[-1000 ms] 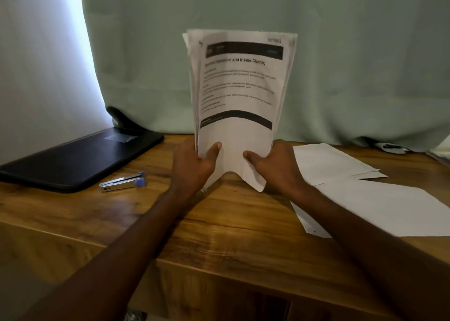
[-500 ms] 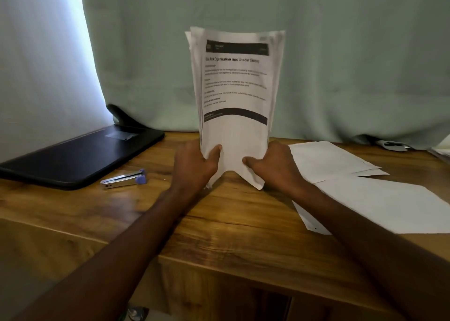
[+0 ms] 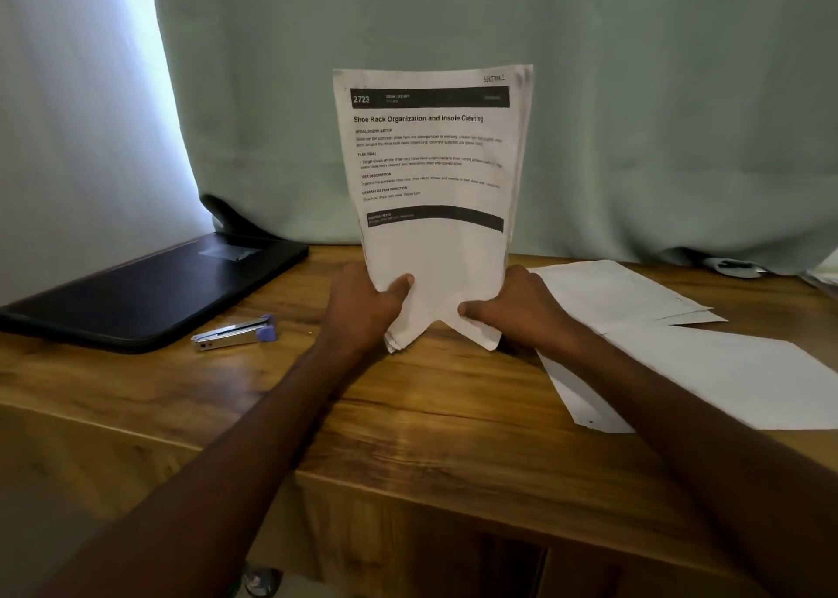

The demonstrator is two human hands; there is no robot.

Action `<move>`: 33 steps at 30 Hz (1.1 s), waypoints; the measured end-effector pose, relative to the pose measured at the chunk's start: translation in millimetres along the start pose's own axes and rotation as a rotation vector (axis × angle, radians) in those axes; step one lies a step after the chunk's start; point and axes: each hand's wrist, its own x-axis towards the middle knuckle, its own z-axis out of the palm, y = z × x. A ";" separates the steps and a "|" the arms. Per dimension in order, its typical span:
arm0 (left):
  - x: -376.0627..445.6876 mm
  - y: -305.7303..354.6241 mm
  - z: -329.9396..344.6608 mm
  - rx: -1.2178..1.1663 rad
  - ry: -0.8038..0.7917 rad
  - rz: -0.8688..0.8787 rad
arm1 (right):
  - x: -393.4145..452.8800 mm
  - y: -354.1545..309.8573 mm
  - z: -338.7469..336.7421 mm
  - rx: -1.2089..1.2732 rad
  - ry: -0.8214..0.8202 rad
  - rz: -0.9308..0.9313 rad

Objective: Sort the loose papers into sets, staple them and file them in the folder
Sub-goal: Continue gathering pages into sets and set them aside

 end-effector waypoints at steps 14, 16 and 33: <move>-8.8 12.3 -14.0 -0.356 -0.699 -0.268 | 14.3 5.8 -68.3 0.922 -0.014 0.096; -7.4 11.0 -15.7 -0.431 -0.754 -0.332 | 15.9 10.4 -67.3 0.942 -0.044 0.103; 63.5 2.2 3.6 -0.649 -0.332 -0.599 | 28.9 29.8 -28.8 0.845 -0.303 0.102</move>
